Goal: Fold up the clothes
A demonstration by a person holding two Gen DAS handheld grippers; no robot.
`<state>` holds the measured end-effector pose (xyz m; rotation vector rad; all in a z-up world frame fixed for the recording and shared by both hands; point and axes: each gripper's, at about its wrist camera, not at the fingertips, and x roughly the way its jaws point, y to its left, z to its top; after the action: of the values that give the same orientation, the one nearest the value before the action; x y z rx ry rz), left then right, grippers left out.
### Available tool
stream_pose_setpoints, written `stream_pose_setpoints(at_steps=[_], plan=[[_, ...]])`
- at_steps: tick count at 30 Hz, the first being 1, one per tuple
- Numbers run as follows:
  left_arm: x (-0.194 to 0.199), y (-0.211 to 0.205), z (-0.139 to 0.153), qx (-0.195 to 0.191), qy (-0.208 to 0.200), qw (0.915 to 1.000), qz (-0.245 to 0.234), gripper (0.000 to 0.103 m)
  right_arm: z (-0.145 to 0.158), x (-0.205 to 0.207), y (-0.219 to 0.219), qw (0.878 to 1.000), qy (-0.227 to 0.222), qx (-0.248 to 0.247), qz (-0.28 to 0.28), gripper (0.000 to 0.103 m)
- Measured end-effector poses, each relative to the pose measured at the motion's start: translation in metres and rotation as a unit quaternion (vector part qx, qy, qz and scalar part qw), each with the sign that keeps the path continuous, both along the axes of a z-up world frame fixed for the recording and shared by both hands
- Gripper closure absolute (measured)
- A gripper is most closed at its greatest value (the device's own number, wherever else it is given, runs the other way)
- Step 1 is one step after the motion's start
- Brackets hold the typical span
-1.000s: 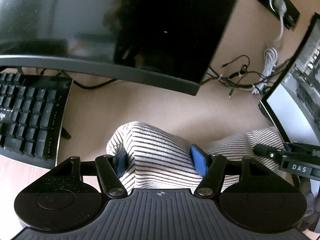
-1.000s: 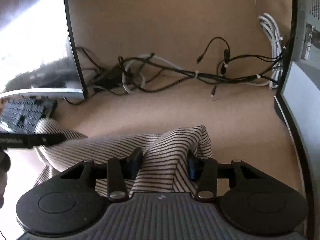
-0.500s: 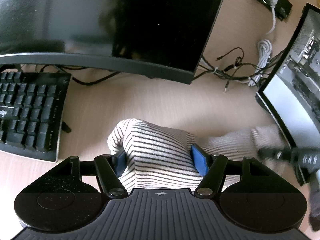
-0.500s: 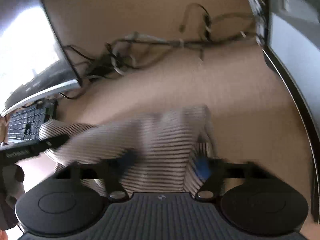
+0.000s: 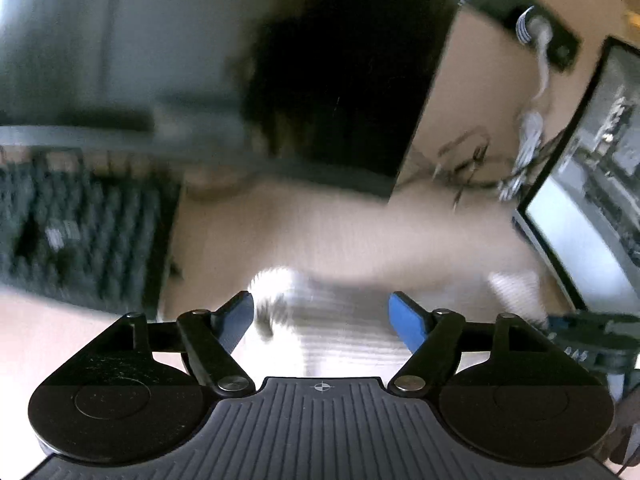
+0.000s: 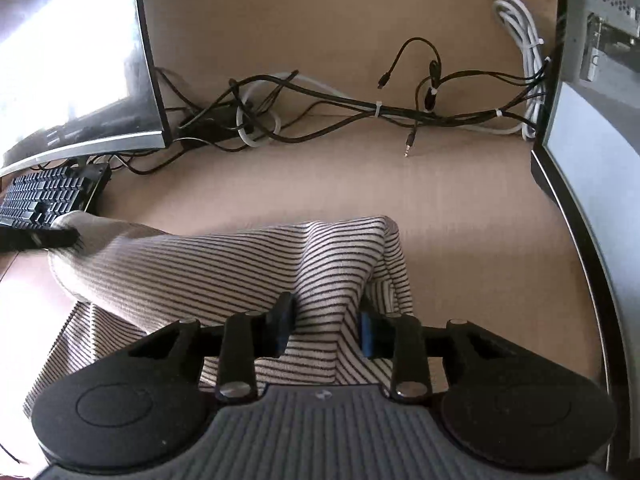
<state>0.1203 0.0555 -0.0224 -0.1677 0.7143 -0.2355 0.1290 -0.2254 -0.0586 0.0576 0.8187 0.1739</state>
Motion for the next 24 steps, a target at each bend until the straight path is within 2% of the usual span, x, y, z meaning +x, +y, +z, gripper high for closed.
stream_pose_setpoints(at_steps=[3,6,9,15,18,20,24], plan=[[-0.004,-0.009,0.022,0.001,-0.038,0.9990,-0.022,0.031,0.001,-0.004,-0.001,1.000,-0.004,0.004,-0.003,0.072],[-0.002,-0.025,0.019,0.000,-0.022,0.9976,-0.066,0.032,0.000,-0.008,-0.002,1.000,-0.014,0.002,-0.002,0.072],[0.001,-0.038,-0.007,0.011,0.028,0.9962,-0.081,0.034,-0.001,-0.015,-0.001,1.000,-0.024,-0.006,0.004,0.072],[-0.004,-0.043,-0.018,0.021,0.042,0.9945,-0.094,0.032,0.013,-0.018,0.000,0.999,-0.039,-0.021,0.018,0.067],[-0.008,-0.039,-0.022,0.010,0.049,0.9945,-0.092,0.032,0.036,-0.017,0.002,0.996,-0.083,-0.012,0.011,0.067],[-0.010,-0.039,-0.024,0.007,0.053,0.9943,-0.093,0.032,0.048,-0.014,0.008,0.994,-0.110,0.000,0.026,0.067],[-0.014,-0.036,-0.027,0.010,0.056,0.9937,-0.097,0.032,0.047,0.007,0.040,0.989,-0.110,-0.010,0.099,0.067]])
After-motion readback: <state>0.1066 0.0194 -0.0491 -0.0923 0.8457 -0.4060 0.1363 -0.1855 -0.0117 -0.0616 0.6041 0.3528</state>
